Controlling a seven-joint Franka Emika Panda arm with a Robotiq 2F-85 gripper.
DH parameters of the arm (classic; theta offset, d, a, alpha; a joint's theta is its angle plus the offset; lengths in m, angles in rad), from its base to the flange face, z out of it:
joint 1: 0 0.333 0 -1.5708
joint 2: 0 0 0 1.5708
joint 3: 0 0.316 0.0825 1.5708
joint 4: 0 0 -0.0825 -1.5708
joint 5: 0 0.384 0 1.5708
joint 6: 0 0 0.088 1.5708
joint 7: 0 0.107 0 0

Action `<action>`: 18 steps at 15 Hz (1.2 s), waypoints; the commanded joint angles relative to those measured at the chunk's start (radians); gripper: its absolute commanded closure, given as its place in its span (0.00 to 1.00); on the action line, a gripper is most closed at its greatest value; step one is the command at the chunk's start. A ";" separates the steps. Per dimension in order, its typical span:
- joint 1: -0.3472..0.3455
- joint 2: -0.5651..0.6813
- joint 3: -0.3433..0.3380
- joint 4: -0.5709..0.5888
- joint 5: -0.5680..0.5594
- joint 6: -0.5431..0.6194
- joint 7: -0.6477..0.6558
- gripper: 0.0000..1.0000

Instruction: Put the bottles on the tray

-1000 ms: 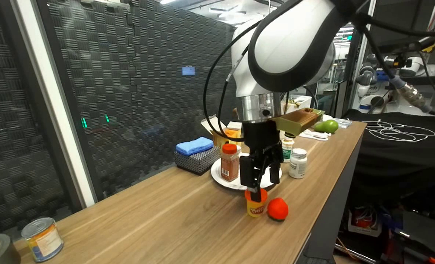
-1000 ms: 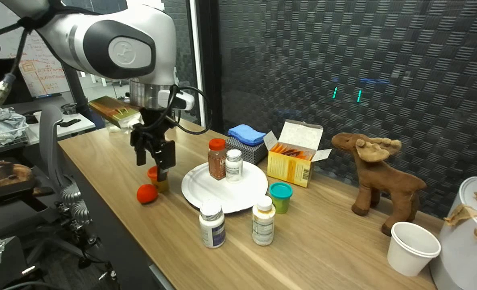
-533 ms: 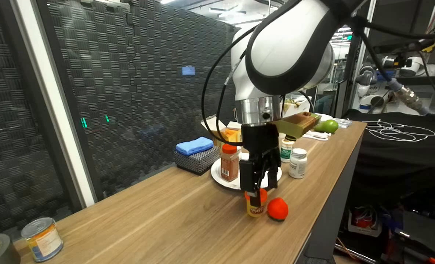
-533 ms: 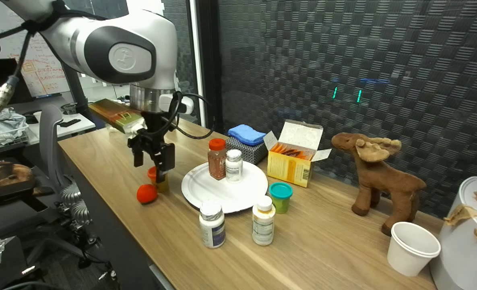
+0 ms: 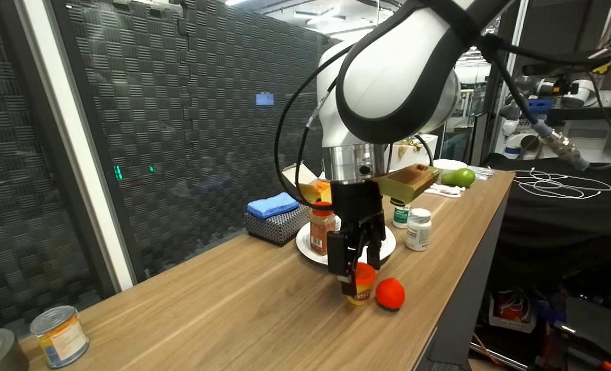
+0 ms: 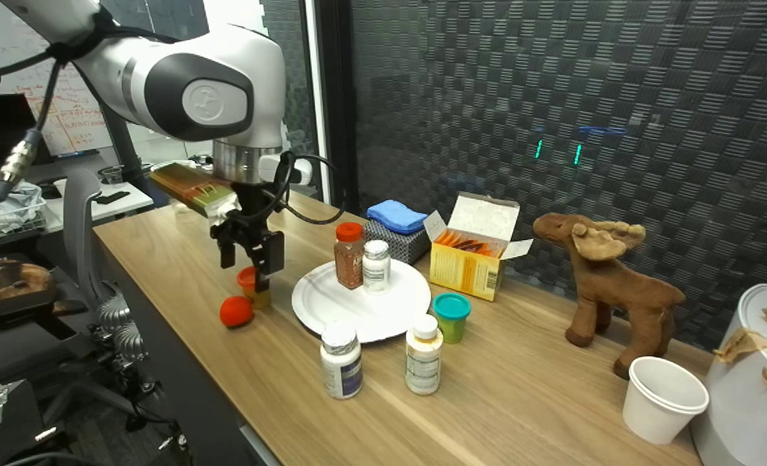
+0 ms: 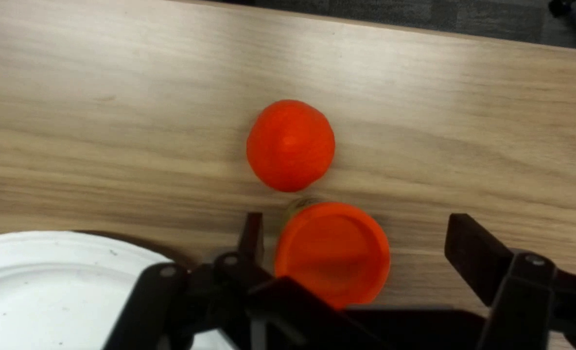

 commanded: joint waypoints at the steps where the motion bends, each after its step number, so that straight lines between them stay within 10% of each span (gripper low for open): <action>1: 0.008 0.000 -0.006 0.020 -0.042 0.013 0.062 0.30; 6: 0.015 0.014 -0.014 0.034 -0.106 -0.004 0.141 0.69; 18: -0.005 -0.078 -0.041 0.058 -0.129 -0.033 0.265 0.71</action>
